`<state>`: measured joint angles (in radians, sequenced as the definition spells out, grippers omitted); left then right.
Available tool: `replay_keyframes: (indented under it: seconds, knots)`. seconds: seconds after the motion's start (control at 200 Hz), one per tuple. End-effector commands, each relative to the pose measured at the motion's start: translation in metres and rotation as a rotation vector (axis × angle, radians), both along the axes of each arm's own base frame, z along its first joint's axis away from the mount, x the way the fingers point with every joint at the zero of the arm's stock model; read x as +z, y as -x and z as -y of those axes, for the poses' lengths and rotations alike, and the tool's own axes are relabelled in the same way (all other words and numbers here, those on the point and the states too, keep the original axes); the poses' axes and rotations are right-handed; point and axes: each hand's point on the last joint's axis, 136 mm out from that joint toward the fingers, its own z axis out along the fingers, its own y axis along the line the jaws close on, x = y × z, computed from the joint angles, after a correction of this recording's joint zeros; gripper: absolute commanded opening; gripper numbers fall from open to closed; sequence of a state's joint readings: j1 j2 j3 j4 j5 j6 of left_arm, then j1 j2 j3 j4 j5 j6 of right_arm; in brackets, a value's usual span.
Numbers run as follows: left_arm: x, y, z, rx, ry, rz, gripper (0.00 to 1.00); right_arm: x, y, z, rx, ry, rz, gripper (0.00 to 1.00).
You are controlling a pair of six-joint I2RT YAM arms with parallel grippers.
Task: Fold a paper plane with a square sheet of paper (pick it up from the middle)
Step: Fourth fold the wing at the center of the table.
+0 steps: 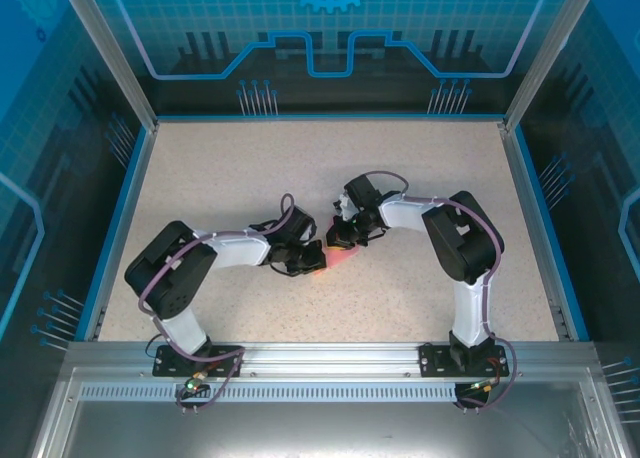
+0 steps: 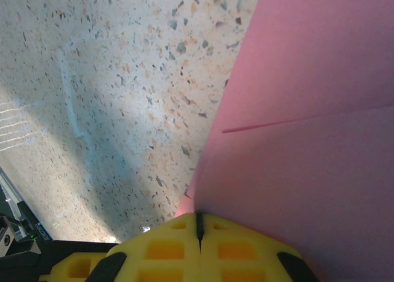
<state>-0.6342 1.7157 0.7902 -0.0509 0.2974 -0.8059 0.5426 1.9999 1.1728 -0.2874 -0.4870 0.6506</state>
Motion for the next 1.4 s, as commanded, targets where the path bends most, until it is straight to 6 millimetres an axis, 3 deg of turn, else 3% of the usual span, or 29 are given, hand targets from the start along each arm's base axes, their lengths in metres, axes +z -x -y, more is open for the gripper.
replay_keyframes:
  seconds: [0.0,0.24,0.535,0.785,0.905,1.025,1.135,1.265,1.395]
  knots:
    - [-0.044,0.051,-0.036,0.002,-0.113,-0.177,0.00,-0.034,0.011,0.022,-0.012,0.124,-0.064,0.04]
    - [-0.053,0.069,-0.042,0.017,-0.063,-0.206,0.00,-0.045,0.015,0.035,-0.019,0.171,-0.091,0.04]
    - [-0.044,0.085,-0.047,-0.037,-0.037,-0.184,0.00,-0.043,0.011,0.036,-0.026,0.165,-0.095,0.04]
    - [-0.021,0.080,-0.047,-0.087,-0.030,-0.118,0.00,-0.028,0.001,0.028,-0.012,0.133,-0.063,0.05]
    - [0.005,0.060,-0.046,-0.061,0.002,-0.054,0.00,-0.006,-0.010,0.015,0.000,0.068,-0.016,0.07]
    - [0.038,0.029,-0.047,0.002,0.017,0.044,0.18,0.030,-0.022,0.004,-0.012,-0.012,0.067,0.14]
    - [0.060,0.003,-0.051,0.071,0.002,0.123,0.36,0.054,-0.028,0.011,-0.072,-0.029,0.130,0.29]
    - [0.072,-0.022,-0.057,0.146,-0.033,0.188,0.60,0.054,-0.028,0.039,-0.222,0.002,0.120,0.44]
    - [0.077,-0.041,-0.062,0.200,-0.065,0.217,0.76,0.045,-0.028,0.067,-0.368,0.024,0.097,0.51]
